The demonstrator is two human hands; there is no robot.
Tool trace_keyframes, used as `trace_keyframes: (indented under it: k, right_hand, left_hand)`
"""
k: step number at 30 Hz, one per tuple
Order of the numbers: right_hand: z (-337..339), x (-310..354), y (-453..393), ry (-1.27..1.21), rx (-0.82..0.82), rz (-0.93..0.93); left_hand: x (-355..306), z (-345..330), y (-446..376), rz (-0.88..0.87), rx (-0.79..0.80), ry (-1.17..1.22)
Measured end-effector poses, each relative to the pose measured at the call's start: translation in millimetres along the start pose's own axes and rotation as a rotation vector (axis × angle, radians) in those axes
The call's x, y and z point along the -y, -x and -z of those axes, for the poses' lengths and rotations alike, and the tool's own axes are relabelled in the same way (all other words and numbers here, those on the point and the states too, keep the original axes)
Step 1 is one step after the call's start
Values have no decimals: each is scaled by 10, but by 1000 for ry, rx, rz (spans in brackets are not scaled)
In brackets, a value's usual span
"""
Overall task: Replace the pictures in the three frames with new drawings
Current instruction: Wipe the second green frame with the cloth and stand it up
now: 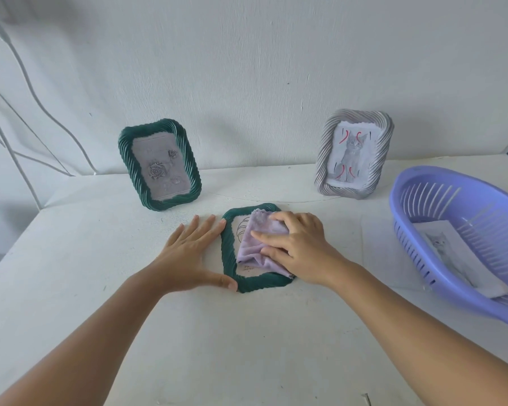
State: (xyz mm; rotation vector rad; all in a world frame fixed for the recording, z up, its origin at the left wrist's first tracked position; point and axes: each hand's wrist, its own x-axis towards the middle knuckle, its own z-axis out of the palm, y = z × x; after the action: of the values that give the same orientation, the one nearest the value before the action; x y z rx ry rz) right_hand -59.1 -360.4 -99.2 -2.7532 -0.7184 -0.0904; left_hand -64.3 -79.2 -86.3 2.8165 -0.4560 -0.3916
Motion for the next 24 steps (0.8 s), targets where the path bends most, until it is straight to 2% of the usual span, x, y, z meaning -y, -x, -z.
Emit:
trace_keyframes:
  k: [3, 7, 11, 15, 20, 24]
  right_hand:
    - [13, -6, 54, 2, 35, -51]
    - [7, 5, 76, 12, 72, -95]
    - [16, 9, 63, 36, 105, -98]
    - [21, -16, 68, 20, 123, -96]
    - [10, -21, 68, 15, 120, -94]
    - [8, -29, 47, -78, 88, -108]
  left_hand:
    - [-43, 85, 65, 69, -18, 170]
    - [-153, 139, 76, 78, -241, 422]
    - [-489, 99, -61, 69, -301, 329]
    - [-752, 54, -162, 100, -290, 273]
    - [-775, -2, -248, 147, -247, 411]
    - [-767, 2, -210, 128, -295, 467]
